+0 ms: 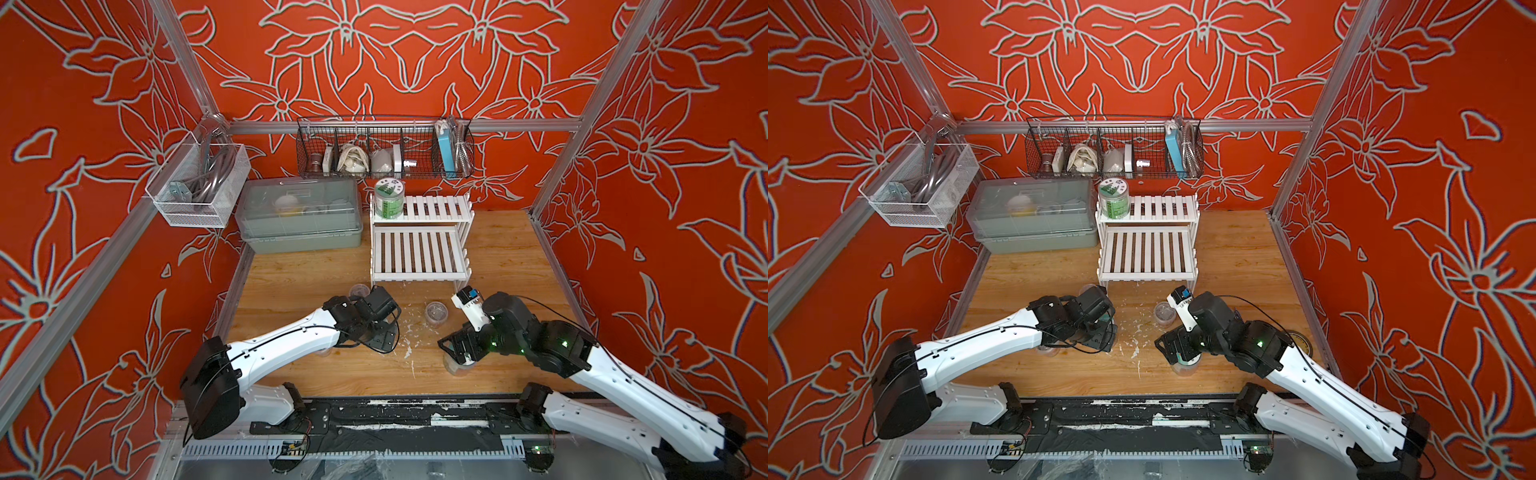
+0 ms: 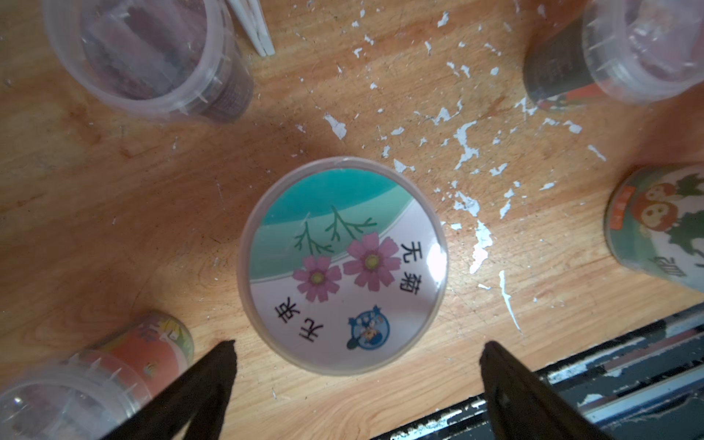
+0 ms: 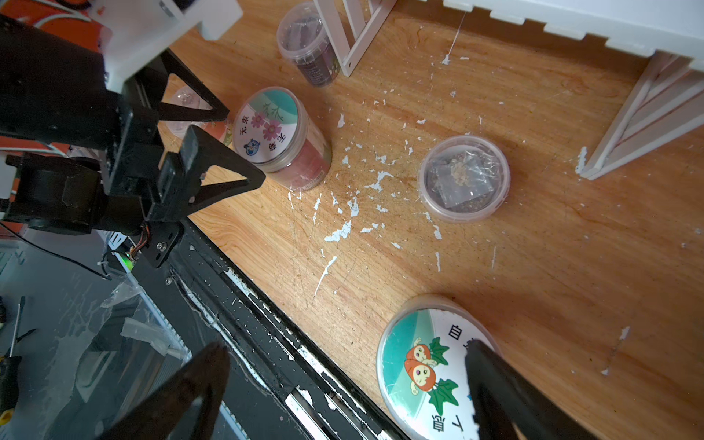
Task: Place the seed container on the shelf
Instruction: Pick up the seed jar at the center of the board.
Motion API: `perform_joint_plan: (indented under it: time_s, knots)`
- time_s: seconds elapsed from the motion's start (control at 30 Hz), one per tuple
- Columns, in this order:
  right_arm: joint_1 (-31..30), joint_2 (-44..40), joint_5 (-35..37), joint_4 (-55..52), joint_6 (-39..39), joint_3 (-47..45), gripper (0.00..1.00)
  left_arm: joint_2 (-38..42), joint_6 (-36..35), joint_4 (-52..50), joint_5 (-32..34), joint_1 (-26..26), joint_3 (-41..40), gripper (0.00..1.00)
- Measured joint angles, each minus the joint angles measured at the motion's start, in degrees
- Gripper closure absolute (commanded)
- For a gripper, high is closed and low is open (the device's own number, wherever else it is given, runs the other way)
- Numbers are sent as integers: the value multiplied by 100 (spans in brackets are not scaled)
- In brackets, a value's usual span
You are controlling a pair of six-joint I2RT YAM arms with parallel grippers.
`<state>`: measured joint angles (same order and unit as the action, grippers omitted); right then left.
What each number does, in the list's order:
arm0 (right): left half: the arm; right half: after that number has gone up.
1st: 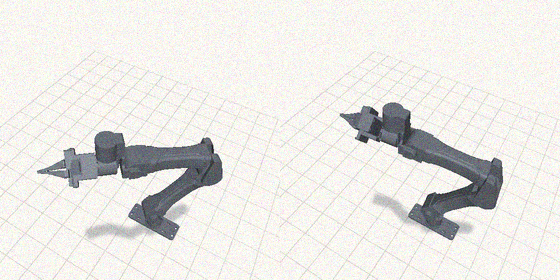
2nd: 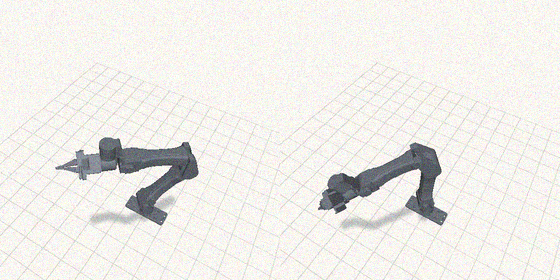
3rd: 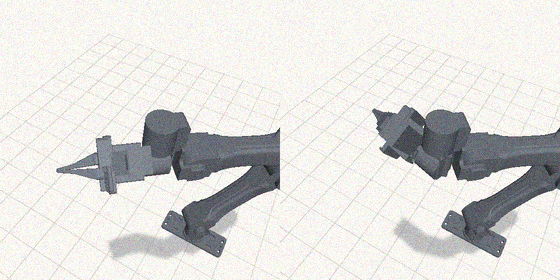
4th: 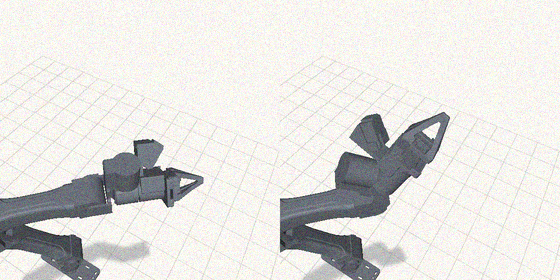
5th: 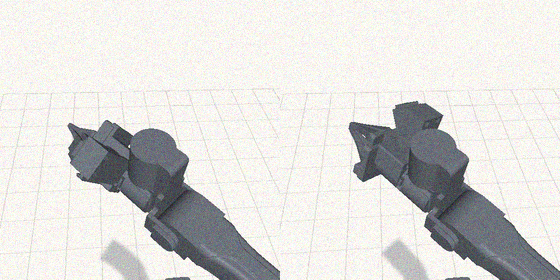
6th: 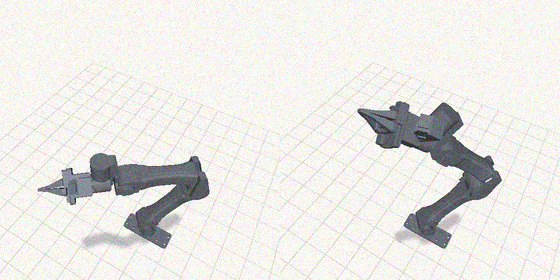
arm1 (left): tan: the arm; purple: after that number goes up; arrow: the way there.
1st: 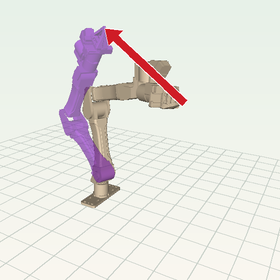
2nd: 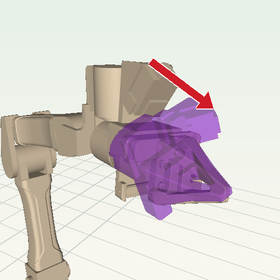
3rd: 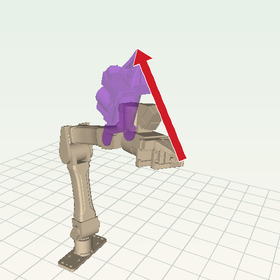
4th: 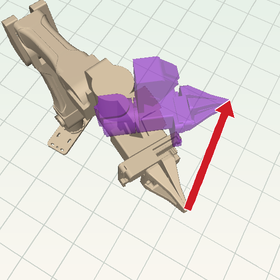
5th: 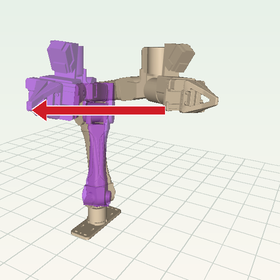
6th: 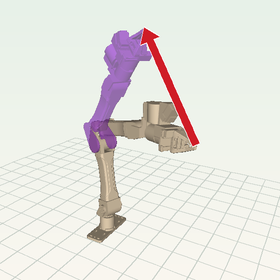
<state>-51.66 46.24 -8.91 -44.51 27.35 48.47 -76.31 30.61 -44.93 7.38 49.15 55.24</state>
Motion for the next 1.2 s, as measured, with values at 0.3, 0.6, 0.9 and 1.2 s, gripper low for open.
perform_joint_plan:
  time_s: [0.3, 0.6, 0.9, 1.2]
  knots:
    - [0, -46, 0, 17, 28, -70, 0, -487, -33, 212, -136, -83, 2, 1]
    - [0, -7, 0, 28, 39, -138, 1, -691, -79, 308, -181, -151, 92, 1]
    - [0, -57, -4, 111, 35, -271, 0, -846, -118, 367, -61, -157, 269, 2]
    - [0, -127, -4, 125, 28, -273, 0, -990, -142, 413, -15, -190, 284, 10]
